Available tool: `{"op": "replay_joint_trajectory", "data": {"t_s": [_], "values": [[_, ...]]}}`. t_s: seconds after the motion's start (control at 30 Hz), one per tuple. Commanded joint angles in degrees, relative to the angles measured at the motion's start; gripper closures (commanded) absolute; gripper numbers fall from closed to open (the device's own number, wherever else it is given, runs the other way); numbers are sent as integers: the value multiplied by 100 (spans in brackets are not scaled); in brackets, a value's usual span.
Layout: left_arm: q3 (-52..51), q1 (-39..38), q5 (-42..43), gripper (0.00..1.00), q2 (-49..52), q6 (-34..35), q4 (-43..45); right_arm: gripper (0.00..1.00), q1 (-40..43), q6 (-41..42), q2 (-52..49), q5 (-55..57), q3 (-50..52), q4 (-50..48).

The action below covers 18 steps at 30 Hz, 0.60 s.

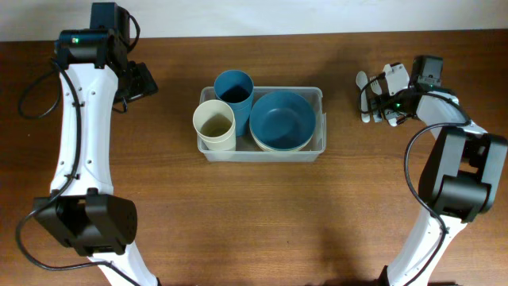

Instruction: Pack container

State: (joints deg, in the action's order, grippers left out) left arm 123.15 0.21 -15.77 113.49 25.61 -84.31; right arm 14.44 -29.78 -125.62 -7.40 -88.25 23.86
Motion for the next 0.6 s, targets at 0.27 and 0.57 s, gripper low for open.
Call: {"op": "replay_joint_trajectory", "data": {"t_s": [0.27,0.57], "values": [[-22,44,-98,0,46,66,13,1,-15,514,-142,365,-195,129],[-22,44,-98,0,46,66,11,1,-4,776,-142,516,-2817,2789]]}}
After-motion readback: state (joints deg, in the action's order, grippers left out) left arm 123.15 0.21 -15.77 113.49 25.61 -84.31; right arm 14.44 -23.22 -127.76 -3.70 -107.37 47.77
